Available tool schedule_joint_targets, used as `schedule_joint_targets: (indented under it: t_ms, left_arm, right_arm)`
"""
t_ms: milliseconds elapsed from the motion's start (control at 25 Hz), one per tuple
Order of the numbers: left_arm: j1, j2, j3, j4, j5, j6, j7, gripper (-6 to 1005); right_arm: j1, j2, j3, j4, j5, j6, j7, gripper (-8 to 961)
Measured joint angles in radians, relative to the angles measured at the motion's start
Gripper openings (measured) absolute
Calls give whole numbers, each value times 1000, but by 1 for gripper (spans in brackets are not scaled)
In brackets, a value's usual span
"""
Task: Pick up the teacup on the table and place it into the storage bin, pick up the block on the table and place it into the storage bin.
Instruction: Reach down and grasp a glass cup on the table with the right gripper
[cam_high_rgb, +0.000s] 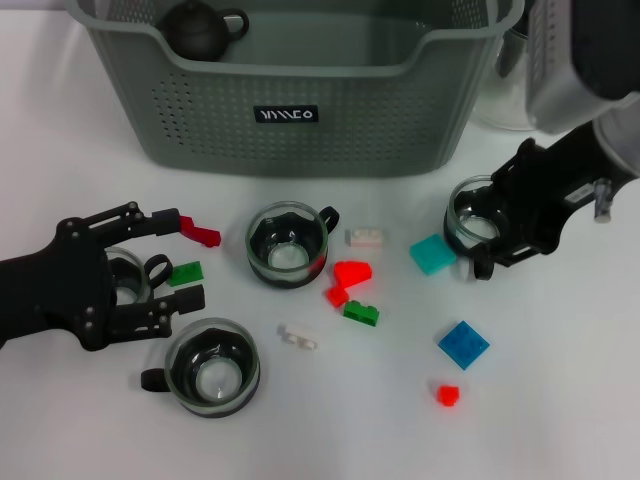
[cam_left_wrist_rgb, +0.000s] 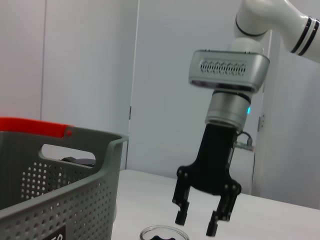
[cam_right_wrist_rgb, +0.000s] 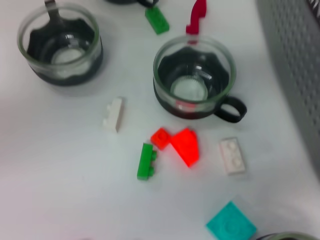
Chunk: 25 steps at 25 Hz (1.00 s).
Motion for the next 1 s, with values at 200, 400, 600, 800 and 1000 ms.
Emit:
schedule_joint_targets:
  t_ms: [200,400,600,800,1000]
  left_arm:
    - [-4,-1,0,0,-1,-3,0,843]
    - [-9,-1,0,0,-3,-4,0,843]
    - [-9,-1,0,0,-3,-4,0,843]
    - [-9,-2,0,0,-3,-5,1,843]
    - [-9,-2,0,0,-3,-9,0,843]
  right_arm:
    - [-12,0,-45,50,-25,72,37,564]
    - [-13,0,-58,96,-27,121,56,565]
    - [-13,0,-60,124,-22,164,63,562]
    - [-9,0,-78,129,-21,195,157,557]
    - [-1,0,-117,156,-26,200,199,552]
